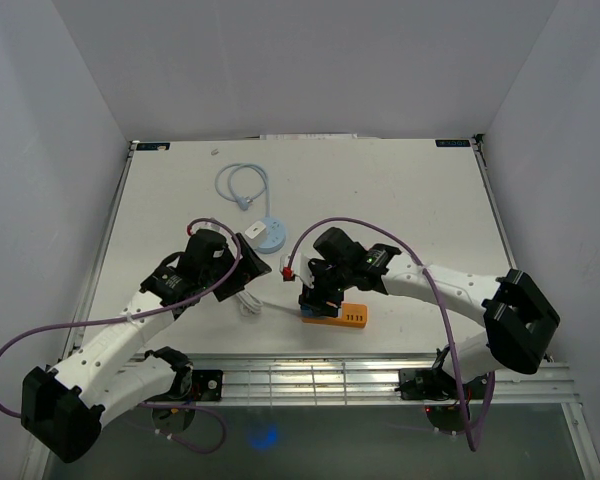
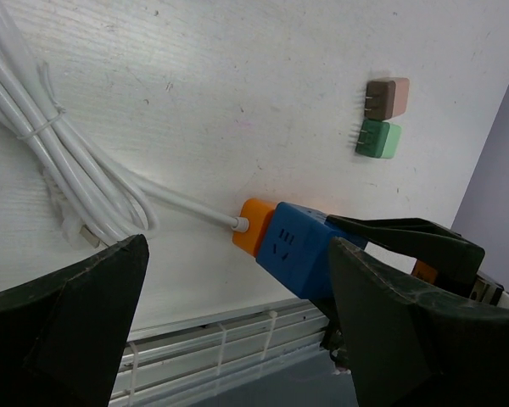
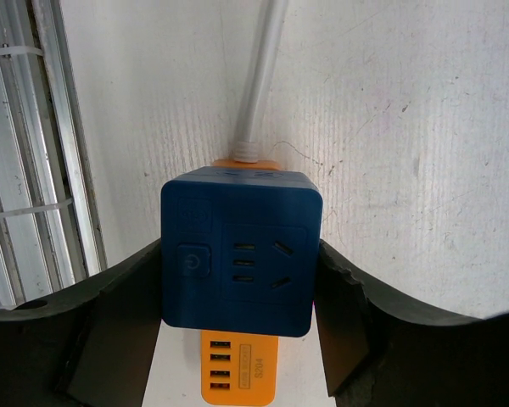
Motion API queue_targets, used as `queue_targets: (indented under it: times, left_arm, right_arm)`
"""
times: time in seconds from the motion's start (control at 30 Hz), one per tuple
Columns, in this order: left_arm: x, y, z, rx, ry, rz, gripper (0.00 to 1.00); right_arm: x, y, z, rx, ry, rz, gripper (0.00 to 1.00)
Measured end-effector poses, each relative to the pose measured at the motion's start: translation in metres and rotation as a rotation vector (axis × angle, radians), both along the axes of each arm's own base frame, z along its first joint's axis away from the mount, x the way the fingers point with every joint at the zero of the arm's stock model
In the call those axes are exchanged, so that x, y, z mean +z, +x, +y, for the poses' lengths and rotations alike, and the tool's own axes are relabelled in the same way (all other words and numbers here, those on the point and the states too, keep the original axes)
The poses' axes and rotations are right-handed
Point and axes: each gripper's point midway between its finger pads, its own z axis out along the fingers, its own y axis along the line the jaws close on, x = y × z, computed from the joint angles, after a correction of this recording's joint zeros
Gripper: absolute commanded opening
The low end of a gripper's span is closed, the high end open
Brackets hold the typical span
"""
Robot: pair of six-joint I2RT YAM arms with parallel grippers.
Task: Insert the plug
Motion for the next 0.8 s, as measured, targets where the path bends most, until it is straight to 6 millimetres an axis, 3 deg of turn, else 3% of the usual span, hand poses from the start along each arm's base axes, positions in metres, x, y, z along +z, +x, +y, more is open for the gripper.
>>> queue_targets:
  times: [0.27,0.43,0.63,0.8]
  left_arm:
    - [-0.003,-0.004,-0.004,-0.009,-0.019,0.026,0.96]
    - [-0.017,-0.006,0.009,0.056,0.026,0.069,0.95]
    - [-0.027,0.007,0.048,0.199,0.068,0.114,0.94]
    - [-0.019,0.023,0.091,0.326,0.045,0.100,0.94]
  right_arm:
    - [0.000,0.001,0.005,0.007,0.002,-0.003,0.08]
    - [0.000,0.003,0.010,0.010,0.005,-0.003,0.08]
    - [0.001,0.007,0.020,0.015,0.008,-0.002,0.08]
    - [0.002,0.016,0.039,0.021,0.014,0.004,0.08]
